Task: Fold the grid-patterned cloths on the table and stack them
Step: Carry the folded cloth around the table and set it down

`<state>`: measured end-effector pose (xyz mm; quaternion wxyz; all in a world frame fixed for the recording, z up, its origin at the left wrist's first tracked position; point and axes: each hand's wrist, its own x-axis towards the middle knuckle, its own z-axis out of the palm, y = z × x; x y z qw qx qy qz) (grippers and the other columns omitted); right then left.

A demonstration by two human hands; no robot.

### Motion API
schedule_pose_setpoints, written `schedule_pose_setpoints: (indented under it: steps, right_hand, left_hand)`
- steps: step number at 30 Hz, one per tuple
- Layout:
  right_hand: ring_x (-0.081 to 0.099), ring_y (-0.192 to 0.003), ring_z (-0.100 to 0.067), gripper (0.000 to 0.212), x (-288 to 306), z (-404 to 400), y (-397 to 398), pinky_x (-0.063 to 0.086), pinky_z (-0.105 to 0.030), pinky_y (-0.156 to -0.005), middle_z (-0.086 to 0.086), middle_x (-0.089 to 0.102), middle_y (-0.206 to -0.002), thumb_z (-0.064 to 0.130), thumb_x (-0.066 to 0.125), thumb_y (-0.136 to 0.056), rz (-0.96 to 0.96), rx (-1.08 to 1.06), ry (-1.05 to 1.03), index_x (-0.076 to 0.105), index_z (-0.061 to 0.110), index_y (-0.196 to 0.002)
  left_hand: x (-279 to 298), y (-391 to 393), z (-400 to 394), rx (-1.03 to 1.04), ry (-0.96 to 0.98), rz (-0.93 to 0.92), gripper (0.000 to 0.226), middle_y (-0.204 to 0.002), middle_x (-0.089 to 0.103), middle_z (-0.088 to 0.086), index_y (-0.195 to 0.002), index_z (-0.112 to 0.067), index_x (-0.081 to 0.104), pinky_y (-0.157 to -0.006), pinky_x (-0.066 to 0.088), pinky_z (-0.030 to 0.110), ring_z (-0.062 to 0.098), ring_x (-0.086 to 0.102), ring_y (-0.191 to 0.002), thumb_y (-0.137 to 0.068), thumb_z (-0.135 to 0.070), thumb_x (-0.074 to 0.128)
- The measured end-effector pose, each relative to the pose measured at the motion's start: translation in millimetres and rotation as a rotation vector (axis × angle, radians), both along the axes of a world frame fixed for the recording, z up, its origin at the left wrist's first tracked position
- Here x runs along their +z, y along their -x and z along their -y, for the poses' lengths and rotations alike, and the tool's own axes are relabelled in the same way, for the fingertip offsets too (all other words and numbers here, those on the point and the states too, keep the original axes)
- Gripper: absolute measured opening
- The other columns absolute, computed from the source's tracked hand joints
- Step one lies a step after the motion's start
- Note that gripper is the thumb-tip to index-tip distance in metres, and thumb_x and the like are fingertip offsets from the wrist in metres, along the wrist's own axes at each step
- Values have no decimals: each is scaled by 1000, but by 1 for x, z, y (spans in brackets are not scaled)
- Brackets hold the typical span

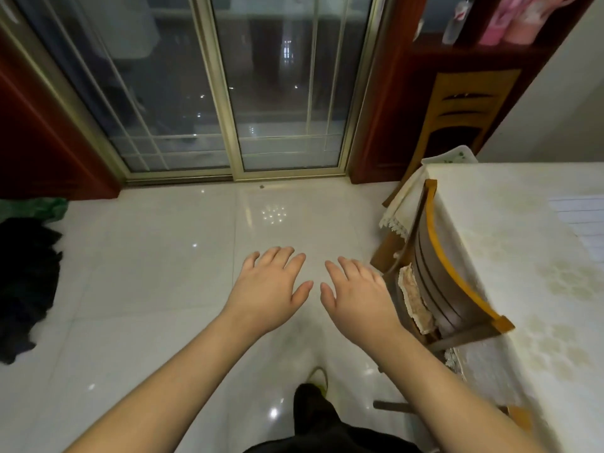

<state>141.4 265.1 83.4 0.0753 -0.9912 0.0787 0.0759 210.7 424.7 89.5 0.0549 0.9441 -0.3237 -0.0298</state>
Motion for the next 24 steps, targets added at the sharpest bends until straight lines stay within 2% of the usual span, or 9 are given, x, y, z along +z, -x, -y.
schedule_pose_setpoints:
  steps: [2, 7, 12, 17, 24]
  right_hand:
    - [29, -142, -23, 54, 1, 28, -39, 20, -40, -116, -3, 34, -155, 46, 21, -102, -2, -28, -5, 32, 22, -149]
    - [23, -146, -21, 55, 8, 89, -127, 19, -40, -117, 0, 28, -159, 49, 22, -102, -22, -76, -29, 27, 24, -151]
    - [26, -145, -22, 55, 22, 129, -203, 19, -41, -119, 1, 30, -158, 48, 22, -102, 7, -141, -11, 27, 25, -152]
    - [22, -147, -23, 55, 23, 156, -273, 14, -41, -120, 1, 26, -160, 50, 21, -102, -15, -231, -15, 24, 26, -152]
    - [21, -146, -23, 54, 16, 186, -382, 18, -41, -119, 1, 26, -159, 46, 22, -103, -17, -393, -24, 24, 26, -153]
  left_hand:
    - [6, -41, 30, -29, -11, 7, 70, -142, 51, 0, -139, -22, 48, -109, 35, 45, 20, 45, -132, -89, -58, 15]
    - [17, -132, 95, -62, -24, 26, 57, -152, 37, -3, -147, -26, 35, -115, 25, 42, 17, 31, -141, -98, -55, 29]
    - [26, -212, 138, -76, -37, 15, 58, -157, 30, -4, -150, -29, 28, -118, 22, 44, 19, 25, -145, -99, -56, 28]
    - [19, -292, 171, -160, -74, -2, 59, -159, 26, -3, -151, -29, 25, -119, 19, 46, 21, 22, -146, -99, -56, 27]
    - [9, -425, 220, -316, -67, -18, 60, -158, 29, -1, -151, -28, 28, -116, 20, 46, 22, 25, -145, -98, -57, 28]
